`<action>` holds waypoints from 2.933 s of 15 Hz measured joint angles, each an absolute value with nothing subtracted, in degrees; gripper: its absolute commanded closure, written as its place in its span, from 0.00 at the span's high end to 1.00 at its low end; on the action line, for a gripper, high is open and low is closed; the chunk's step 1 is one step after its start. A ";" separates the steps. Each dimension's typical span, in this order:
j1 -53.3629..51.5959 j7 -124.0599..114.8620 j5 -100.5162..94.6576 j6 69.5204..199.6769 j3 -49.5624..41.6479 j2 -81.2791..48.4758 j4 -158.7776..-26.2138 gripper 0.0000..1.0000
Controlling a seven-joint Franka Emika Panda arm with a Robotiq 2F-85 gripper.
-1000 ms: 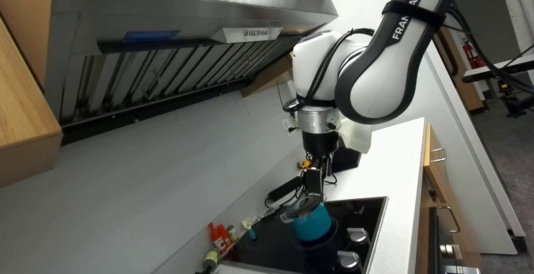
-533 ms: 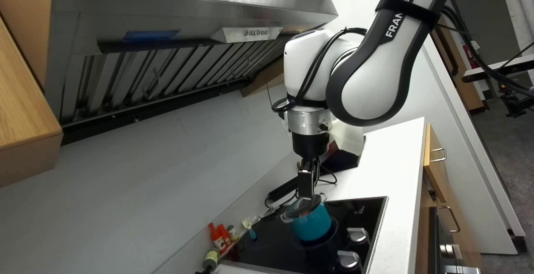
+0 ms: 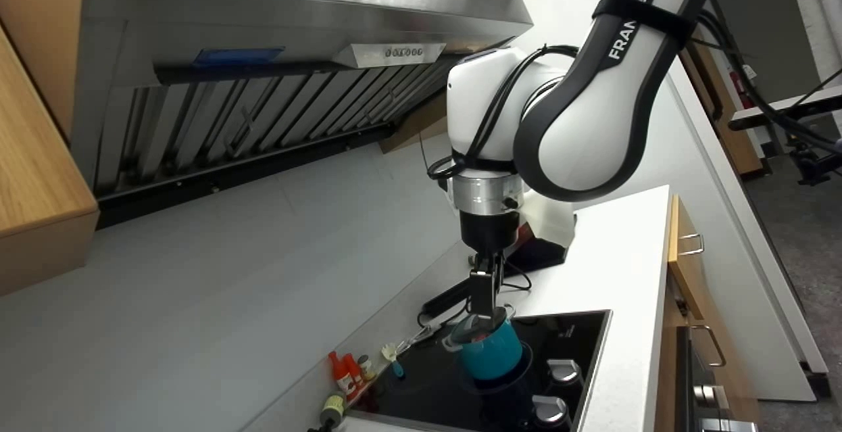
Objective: Take the lid from the blue pot and put it on the left of the countertop
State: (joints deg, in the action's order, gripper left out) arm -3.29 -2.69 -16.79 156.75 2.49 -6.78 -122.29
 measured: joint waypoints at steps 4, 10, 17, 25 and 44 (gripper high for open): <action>-3.22 -2.99 -16.81 156.76 1.60 -8.19 -121.82 1.00; -3.12 -6.95 -17.14 157.21 -2.23 -13.26 -116.89 1.00; -5.13 -16.07 -17.56 157.89 -5.75 -19.64 -109.49 1.00; -12.91 -30.35 -19.41 157.89 -12.91 -25.68 -102.91 1.00; -19.73 -45.91 -20.64 155.98 -21.54 -32.50 -97.92 0.73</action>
State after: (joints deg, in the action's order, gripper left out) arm -19.73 -45.91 -20.64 155.98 -21.54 -32.50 -97.92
